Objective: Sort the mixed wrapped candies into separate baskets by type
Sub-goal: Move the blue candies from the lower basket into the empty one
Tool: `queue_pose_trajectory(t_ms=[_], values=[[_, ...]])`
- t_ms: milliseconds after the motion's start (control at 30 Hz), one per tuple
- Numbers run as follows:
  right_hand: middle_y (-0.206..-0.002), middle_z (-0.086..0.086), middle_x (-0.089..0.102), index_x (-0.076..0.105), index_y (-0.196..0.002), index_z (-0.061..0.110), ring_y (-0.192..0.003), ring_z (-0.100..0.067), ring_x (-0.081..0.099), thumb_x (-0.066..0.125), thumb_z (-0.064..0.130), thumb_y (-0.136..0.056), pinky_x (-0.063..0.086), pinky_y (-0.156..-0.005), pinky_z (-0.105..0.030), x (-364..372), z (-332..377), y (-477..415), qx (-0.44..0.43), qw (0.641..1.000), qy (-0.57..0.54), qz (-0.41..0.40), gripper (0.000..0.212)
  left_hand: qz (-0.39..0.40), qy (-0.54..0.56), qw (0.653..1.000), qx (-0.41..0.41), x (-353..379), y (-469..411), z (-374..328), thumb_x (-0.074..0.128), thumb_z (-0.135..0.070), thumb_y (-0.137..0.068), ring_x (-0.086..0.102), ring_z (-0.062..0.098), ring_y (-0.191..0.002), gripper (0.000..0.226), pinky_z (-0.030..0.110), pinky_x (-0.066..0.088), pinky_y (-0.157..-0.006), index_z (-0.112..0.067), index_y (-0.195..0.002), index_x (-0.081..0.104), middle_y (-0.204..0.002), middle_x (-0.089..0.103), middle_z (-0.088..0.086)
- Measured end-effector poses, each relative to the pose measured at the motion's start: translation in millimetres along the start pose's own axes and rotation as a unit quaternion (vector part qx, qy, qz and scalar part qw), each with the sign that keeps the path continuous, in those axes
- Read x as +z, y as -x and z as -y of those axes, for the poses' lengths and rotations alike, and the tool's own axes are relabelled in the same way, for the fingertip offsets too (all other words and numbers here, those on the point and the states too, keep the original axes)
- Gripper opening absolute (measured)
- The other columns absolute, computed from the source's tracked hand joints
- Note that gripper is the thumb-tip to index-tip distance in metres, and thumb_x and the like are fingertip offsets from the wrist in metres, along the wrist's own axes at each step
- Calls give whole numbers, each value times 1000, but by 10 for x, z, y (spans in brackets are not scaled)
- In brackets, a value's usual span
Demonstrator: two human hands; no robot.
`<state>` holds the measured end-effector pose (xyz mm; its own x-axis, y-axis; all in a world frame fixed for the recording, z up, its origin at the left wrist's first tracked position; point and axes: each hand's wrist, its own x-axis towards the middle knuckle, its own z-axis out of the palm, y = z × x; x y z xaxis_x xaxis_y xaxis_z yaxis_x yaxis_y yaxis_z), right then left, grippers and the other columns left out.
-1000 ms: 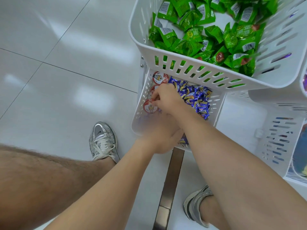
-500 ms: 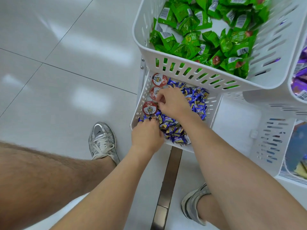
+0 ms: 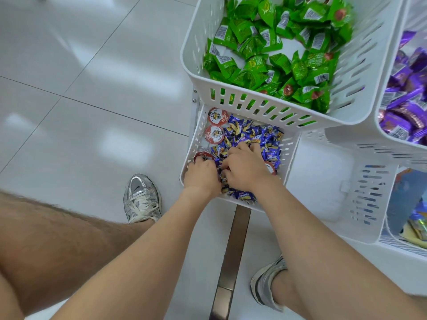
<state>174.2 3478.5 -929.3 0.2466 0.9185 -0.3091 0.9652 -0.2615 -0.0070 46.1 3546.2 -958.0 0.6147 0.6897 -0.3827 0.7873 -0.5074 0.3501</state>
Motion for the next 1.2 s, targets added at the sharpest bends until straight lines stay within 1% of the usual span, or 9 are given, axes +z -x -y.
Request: queue_pose_trajectory(t_ms=[167, 300, 400, 567, 667, 767, 1033, 1100, 1200], values=[[-68, 7, 52, 58, -62, 24, -92, -21, 48, 51, 51, -94, 29, -96, -46, -62, 34, -56, 27, 999, 8, -18, 42, -46, -78, 995, 32, 136, 168, -1, 62, -16, -89, 59, 35, -109, 38, 40, 49, -85, -6, -123, 46, -122, 57, 14], [-107, 3, 69, 72, -111, 27, -108, -22, 56, 54, 41, -103, 34, -98, -44, -59, 120, -297, 32, 994, -45, -91, 24, -142, -98, 985, 29, 277, 285, 21, 69, -21, -91, 59, 34, -96, 31, 41, 50, -79, -8, -111, 50, -106, 60, 15], [-119, 2, 70, 63, -135, 30, -118, -25, 57, 60, 39, -101, 36, -100, -46, 17, 149, -434, -1, 992, -112, -57, 35, -150, -113, 982, 33, 283, 290, 25, 58, -15, -94, 54, 33, -96, 25, 41, 47, -81, -7, -115, 49, -106, 56, 14], [-109, 3, 72, 70, -121, 36, -110, -26, 58, 56, 45, -101, 33, -100, -44, 174, 217, -528, 39, 990, -118, -73, 26, -120, -92, 988, 26, 162, 359, -9, 57, -5, -81, 57, 33, -96, 42, 40, 48, -79, -7, -123, 48, -113, 54, 15], [-105, -2, 70, 74, -106, 27, -109, -26, 55, 58, 42, -100, 32, -96, -43, 152, 205, -579, 71, 993, -48, -76, 23, -122, -90, 988, 38, 128, 352, -23, 59, -3, -78, 56, 34, -102, 48, 40, 47, -83, -6, -124, 48, -115, 54, 16], [-105, -5, 68, 56, -79, 24, -114, -28, 49, 58, 43, -97, 30, -98, -46, 89, 204, -595, 80, 997, -9, -23, 26, -116, -100, 988, 33, 134, 332, -21, 57, -5, -81, 52, 35, -108, 52, 40, 47, -88, -4, -131, 45, -118, 53, 17], [-89, -3, 69, 48, -63, 25, -120, -29, 44, 55, 59, -98, 27, -96, -47, 142, 207, -585, 115, 992, -7, -58, 49, -164, -122, 978, 42, 169, 269, 41, 67, -18, -89, 59, 33, -90, 44, 40, 50, -74, -9, -129, 51, -104, 61, 13], [-85, 3, 66, 57, -70, 26, -116, -27, 45, 59, 59, -96, 28, -94, -45, 133, 199, -571, 109, 988, -3, -110, 42, -176, -107, 978, 36, 175, 244, 40, 73, -24, -89, 60, 31, -88, 42, 40, 51, -71, -11, -123, 52, -103, 62, 10], [-113, 4, 69, 69, -119, 32, -118, -25, 48, 61, 49, -98, 32, -98, -43, 152, 166, -574, 41, 991, -35, -124, 28, -171, -80, 982, 32, 187, 264, 22, 80, -22, -83, 61, 30, -89, 47, 38, 52, -72, -11, -115, 48, -103, 62, 9]])
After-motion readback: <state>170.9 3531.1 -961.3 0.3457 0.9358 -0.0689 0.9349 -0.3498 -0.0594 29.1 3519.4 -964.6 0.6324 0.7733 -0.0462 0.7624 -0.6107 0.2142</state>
